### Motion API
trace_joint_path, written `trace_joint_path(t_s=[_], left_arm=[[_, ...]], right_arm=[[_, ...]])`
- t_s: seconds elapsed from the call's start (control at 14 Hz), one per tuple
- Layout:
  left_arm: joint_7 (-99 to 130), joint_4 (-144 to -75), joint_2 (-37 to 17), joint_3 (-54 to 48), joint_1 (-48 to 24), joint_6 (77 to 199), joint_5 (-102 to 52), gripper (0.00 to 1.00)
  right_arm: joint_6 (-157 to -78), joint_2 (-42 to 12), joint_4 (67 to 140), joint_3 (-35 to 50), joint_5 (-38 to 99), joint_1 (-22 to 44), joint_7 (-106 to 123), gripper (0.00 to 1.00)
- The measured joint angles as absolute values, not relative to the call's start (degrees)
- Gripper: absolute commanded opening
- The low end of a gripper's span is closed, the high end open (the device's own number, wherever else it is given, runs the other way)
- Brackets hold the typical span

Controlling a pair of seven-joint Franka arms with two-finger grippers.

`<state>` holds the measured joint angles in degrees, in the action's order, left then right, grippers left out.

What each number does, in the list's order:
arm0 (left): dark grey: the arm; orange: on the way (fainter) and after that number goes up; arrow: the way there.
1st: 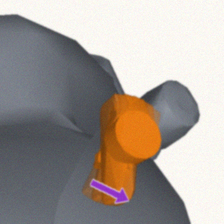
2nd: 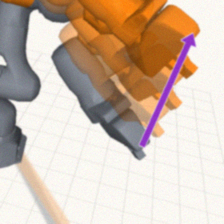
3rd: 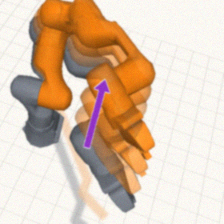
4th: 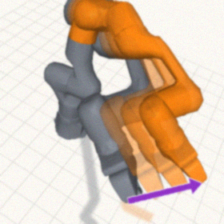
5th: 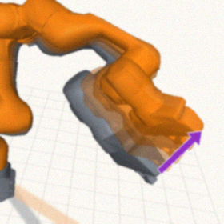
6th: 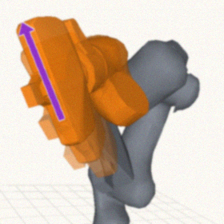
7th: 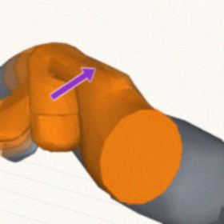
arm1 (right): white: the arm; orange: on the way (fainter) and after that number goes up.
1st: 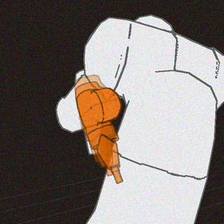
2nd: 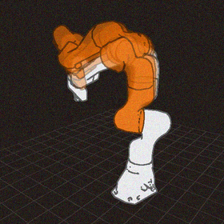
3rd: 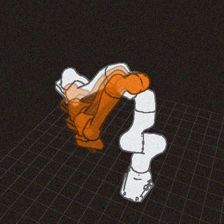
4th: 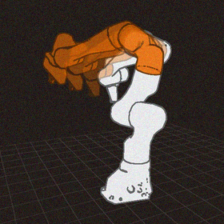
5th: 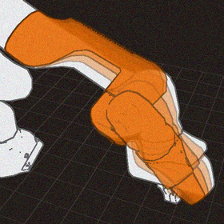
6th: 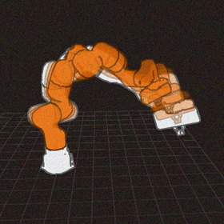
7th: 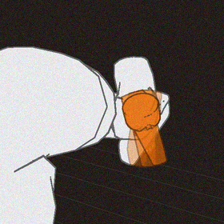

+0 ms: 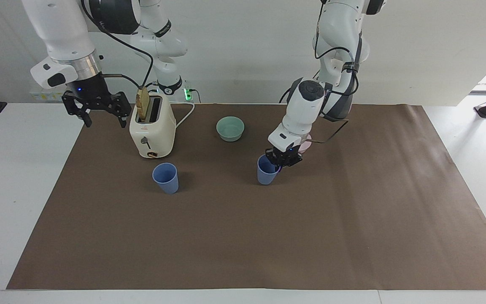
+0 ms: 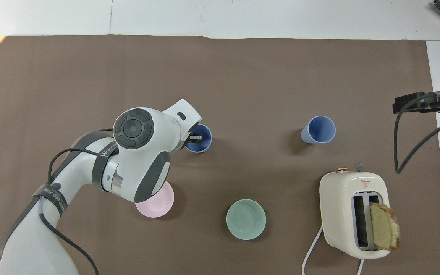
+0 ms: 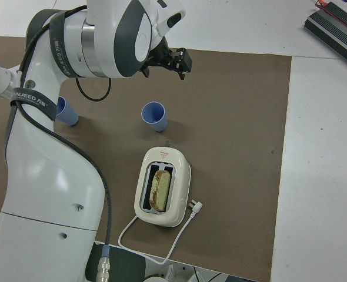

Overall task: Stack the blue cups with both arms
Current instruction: 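Carry the blue cup with the left gripper to the table center, then release the cup with the left gripper while the right gripper reaches the other cup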

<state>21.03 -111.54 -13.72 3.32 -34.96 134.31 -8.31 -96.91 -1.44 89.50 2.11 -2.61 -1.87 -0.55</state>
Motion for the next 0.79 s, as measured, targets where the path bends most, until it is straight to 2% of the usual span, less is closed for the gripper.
trace_joint_path(t_s=[0.21, 0.36, 0.5, 0.57, 0.79], left_arm=[[21.4, -111.7, -13.7, 3.4, -35.0, 134.4, -8.3, 0.57], [21.4, -111.6, -13.6, 3.4, -35.0, 134.4, -8.3, 0.84], [21.4, -111.4, -13.5, 3.6, -35.0, 134.4, -8.3, 0.91], [21.4, -111.3, -13.2, 3.9, -34.9, 134.2, -8.3, 0.98], [20.4, -110.7, -9.8, 5.1, -34.0, 129.9, -8.3, 1.00]], right_arm=[[-96.9, -1.4, 91.0, 2.2, -2.6, -1.9, -0.5, 1.00], [-97.5, -1.6, 92.7, 2.2, -2.6, -1.9, -0.5, 1.00], [-100.3, -2.0, 94.9, 2.3, -2.6, -1.9, -0.5, 1.00], [-102.2, -2.4, 96.4, 2.3, -2.6, -1.9, -0.5, 1.00], [-108.4, -4.8, 100.3, 2.6, -2.6, -0.2, -0.5, 1.00]])
